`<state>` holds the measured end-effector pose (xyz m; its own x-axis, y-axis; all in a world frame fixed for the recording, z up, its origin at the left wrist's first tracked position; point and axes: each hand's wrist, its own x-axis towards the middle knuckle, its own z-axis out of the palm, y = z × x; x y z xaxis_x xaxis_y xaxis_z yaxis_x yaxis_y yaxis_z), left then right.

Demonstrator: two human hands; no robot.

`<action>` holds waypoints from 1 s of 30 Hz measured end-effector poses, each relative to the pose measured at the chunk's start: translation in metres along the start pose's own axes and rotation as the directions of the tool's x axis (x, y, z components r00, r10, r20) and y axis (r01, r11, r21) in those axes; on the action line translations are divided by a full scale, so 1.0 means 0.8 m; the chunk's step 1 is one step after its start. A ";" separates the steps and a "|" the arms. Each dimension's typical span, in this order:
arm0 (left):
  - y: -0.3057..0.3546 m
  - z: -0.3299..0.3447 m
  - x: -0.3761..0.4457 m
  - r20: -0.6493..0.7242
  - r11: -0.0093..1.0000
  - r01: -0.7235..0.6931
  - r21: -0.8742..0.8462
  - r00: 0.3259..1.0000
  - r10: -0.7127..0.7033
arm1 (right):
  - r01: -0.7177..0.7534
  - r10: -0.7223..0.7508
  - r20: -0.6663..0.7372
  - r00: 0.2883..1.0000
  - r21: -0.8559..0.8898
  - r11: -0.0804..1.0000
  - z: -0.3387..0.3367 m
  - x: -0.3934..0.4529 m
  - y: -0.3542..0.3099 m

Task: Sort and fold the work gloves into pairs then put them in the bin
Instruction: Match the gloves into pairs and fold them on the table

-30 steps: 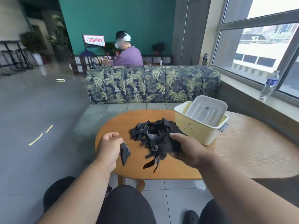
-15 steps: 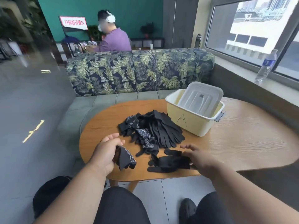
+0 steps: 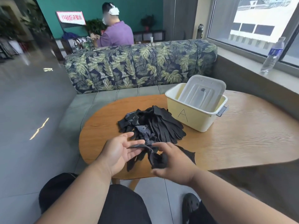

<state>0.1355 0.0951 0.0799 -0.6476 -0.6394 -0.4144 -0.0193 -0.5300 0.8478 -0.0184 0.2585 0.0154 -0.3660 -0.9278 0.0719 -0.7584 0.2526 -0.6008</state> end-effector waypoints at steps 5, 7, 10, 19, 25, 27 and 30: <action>0.001 0.013 -0.006 0.104 0.994 0.055 -0.093 0.994 -0.045 | 0.005 0.012 -0.250 0.968 0.066 0.998 0.018 0.004 -0.025; 0.001 0.011 -0.006 0.122 0.992 0.065 -0.109 0.991 -0.052 | -0.051 0.098 -0.276 0.956 0.172 0.984 0.006 0.004 -0.023; -0.001 0.001 -0.004 0.072 0.993 0.069 -0.096 0.995 -0.063 | -0.077 0.154 -0.252 0.955 0.294 0.953 -0.021 -0.001 -0.031; -0.013 -0.027 0.001 -0.134 0.993 -0.022 0.113 0.990 0.038 | -0.291 0.377 0.097 0.921 0.813 0.504 -0.059 0.012 -0.049; -0.024 -0.037 0.005 -0.184 0.982 -0.037 0.186 0.980 0.072 | -0.187 0.536 0.068 0.842 0.967 0.172 -0.040 0.035 -0.028; -0.030 -0.037 0.007 -0.195 0.972 -0.033 0.232 0.978 0.080 | -0.273 0.648 0.089 0.757 0.943 0.189 -0.032 0.029 -0.007; -0.046 -0.037 0.011 -0.179 0.952 -0.018 0.307 0.981 0.076 | -0.485 0.757 0.067 0.650 0.804 0.345 -0.014 0.002 0.025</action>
<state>0.1531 0.0925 0.0356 -0.5007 -0.7672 -0.4008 -0.2400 -0.3219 0.9159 -0.0404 0.2655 0.0125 -0.7756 -0.4309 -0.4613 0.3489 0.3164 -0.8821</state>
